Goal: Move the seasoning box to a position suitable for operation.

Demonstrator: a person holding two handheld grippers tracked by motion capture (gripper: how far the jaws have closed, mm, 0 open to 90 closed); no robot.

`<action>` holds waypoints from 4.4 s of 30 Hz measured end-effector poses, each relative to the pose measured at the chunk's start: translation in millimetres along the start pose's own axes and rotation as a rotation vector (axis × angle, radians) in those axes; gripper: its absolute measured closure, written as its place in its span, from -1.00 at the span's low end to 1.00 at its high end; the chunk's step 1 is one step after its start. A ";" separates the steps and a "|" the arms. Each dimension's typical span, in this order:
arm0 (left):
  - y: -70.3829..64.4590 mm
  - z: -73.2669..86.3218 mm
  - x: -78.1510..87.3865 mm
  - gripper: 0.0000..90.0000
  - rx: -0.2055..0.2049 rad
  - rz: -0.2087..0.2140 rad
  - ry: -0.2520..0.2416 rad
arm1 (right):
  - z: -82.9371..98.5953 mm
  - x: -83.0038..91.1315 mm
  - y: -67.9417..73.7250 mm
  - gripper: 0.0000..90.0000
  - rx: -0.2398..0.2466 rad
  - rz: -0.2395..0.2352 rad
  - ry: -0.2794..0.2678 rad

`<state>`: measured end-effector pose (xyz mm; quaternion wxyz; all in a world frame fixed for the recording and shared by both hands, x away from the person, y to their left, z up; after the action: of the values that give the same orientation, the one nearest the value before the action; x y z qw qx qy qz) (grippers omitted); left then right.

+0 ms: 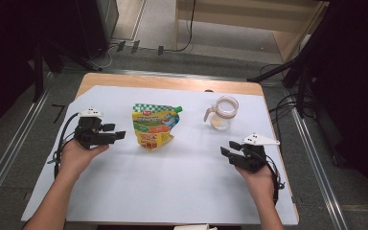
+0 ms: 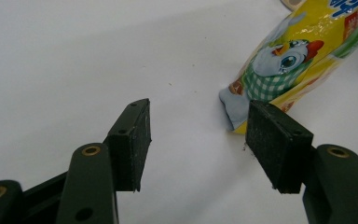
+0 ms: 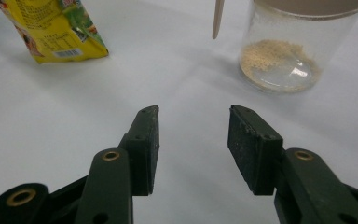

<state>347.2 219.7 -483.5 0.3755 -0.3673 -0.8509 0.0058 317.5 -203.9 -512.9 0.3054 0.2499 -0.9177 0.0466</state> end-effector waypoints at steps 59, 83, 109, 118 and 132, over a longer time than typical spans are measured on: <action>7.0 1.1 11.7 -0.13 -0.035 0.055 -0.019 | -49.1 -85.4 -50.6 -0.55 -0.165 0.265 -0.036; 9.3 1.6 9.9 -0.12 -0.028 0.067 -0.018 | -59.2 -130.7 -50.6 -0.77 -0.246 0.419 -0.164; 9.2 3.5 6.8 -0.13 -0.023 0.069 0.002 | -69.5 -93.0 -48.1 -0.73 -0.200 0.327 -0.136; 5.5 4.2 6.1 -0.11 -0.015 0.087 0.018 | -64.6 -68.2 -22.4 -0.73 -0.136 0.247 -0.161; 2.1 5.0 4.0 -0.11 -0.032 0.086 0.031 | -51.5 -33.0 15.1 -0.73 -0.054 0.132 -0.183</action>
<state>343.5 225.1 -485.2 0.3823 -0.4096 -0.8283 0.0027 360.6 -164.3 -489.4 0.2232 0.1841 -0.9570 0.0190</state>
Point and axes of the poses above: each handheld gripper's, and its own axes: x roughly backward along the jaws, z roughly out of its underside, y roughly to its left, the point moved 6 cm from there along -x, roughly forward along the jaws, and after that the axes turned 8 degrees about z, right-handed, at the moved point
